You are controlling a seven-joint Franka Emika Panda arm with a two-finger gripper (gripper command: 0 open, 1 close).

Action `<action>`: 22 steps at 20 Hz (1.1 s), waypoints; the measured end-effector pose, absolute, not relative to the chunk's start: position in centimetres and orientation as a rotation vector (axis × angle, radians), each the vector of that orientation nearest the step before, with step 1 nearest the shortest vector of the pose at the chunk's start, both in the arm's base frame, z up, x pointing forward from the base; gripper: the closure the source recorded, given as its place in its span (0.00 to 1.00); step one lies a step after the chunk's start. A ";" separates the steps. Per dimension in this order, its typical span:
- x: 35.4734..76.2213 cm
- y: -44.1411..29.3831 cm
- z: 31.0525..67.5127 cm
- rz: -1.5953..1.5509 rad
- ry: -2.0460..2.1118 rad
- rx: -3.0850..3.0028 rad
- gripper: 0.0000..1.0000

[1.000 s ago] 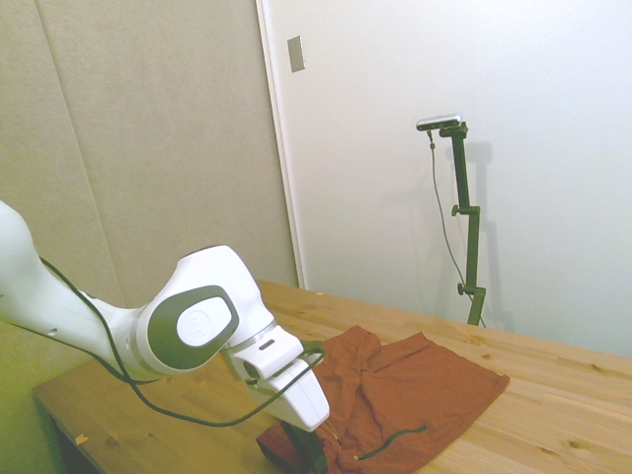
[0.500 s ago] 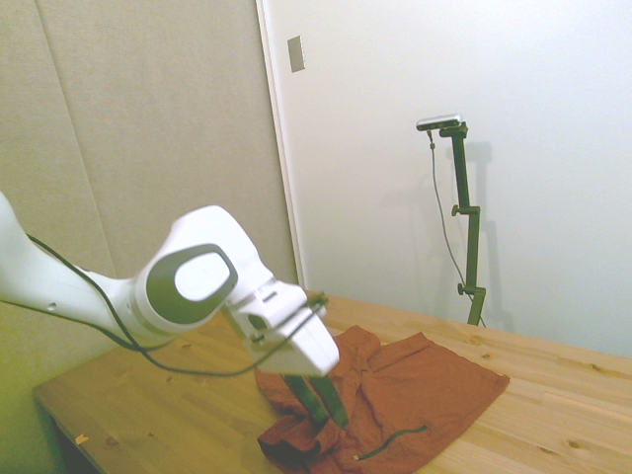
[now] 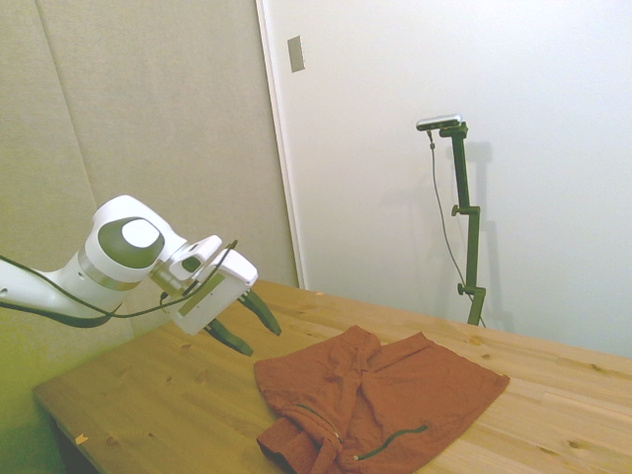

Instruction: Fold the shorts

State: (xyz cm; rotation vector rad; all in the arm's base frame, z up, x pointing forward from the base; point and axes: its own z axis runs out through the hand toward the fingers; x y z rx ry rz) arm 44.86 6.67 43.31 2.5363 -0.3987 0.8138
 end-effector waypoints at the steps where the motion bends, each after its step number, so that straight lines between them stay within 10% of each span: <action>1: 45.4 7.8 42.2 0.844 -0.357 2.529 0.00; 10: 49.9 15.9 34.2 0.850 -0.201 2.568 0.00; 22: 51.7 12.7 32.8 0.808 -0.255 2.528 0.00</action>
